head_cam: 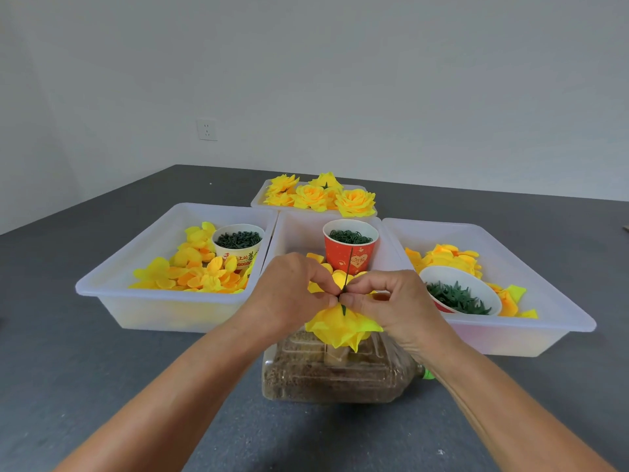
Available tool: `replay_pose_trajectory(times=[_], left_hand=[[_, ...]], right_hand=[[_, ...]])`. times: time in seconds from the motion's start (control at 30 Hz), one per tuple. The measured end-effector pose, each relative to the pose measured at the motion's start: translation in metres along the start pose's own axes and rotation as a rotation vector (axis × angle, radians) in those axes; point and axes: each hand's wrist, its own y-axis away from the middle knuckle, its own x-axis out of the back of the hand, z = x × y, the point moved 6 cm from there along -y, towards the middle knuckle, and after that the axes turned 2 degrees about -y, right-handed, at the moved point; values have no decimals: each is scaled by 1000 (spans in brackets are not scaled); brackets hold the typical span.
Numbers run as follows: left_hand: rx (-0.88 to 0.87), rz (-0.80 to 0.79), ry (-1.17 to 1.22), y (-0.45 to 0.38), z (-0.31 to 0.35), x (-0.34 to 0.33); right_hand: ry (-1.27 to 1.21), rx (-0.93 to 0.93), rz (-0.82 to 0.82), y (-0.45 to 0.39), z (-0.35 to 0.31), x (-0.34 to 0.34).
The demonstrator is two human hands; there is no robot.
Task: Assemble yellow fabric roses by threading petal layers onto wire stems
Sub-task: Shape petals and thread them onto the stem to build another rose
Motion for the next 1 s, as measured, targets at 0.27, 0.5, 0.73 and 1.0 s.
replay_pose_trajectory(times=[0.27,0.5,0.73,1.0], left_hand=[[-56,49,-42,4,2,-2],[-60,78,35,4,-1,-5],[-43,115,55,7,-4,-5],[-10,177,29,16,-3,-2]], right_hand=[[80,266,122,12,0,-6],[130,336,186,15,2,-10],[107,346,223,18,5,-10],[-139,-45,-43,4,8,-3]])
